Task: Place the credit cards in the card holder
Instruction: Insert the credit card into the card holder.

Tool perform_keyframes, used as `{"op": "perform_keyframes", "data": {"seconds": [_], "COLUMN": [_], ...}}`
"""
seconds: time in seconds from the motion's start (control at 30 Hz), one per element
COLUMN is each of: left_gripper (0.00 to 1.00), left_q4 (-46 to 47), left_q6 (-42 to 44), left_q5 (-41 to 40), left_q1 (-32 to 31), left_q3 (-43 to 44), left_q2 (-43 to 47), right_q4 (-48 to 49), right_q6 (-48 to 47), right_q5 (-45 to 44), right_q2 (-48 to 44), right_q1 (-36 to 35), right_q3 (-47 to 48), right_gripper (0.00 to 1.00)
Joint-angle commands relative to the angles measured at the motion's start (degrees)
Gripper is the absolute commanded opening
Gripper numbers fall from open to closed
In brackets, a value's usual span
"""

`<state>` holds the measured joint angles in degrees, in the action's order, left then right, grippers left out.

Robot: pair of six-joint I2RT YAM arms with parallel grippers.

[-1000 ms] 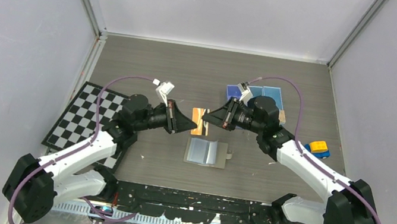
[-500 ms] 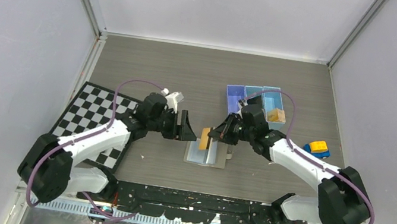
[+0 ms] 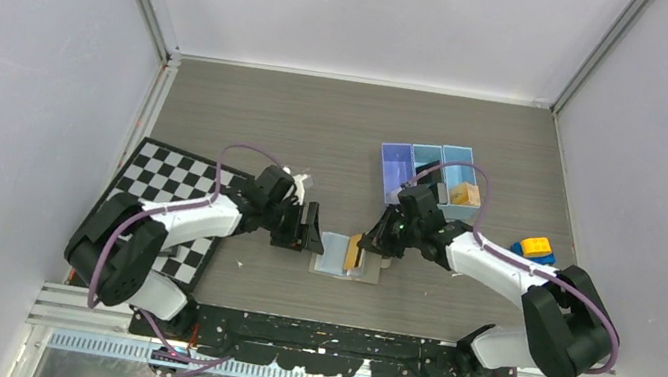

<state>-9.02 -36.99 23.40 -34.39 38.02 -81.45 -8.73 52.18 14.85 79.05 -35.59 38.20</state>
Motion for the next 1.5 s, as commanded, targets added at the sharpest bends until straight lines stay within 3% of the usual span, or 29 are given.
{"op": "perform_keyframes", "data": {"seconds": [0.0, 0.8, 1.47], "left_gripper": [0.65, 0.55, 0.52], "left_q4": [1.4, 0.7, -0.5], "left_q6": [1.3, 2.6, 3.7], "left_q5": [1.1, 1.3, 0.1], "left_q1": [-0.1, -0.7, -0.8], "left_q3": [2.2, 3.2, 3.5], "left_q2": [-1.6, -5.3, -6.3], "right_q4": [1.1, 7.1, 7.4], "right_q6": [-1.0, 0.9, 1.4], "right_q5": [-2.2, 0.5, 0.9], "right_q2": [-0.1, 0.6, -0.7], "right_q1": [-0.4, -0.4, -0.4], "right_q3": [-0.7, -2.8, -2.7], "right_gripper": [0.0, 0.01, 0.0]}}
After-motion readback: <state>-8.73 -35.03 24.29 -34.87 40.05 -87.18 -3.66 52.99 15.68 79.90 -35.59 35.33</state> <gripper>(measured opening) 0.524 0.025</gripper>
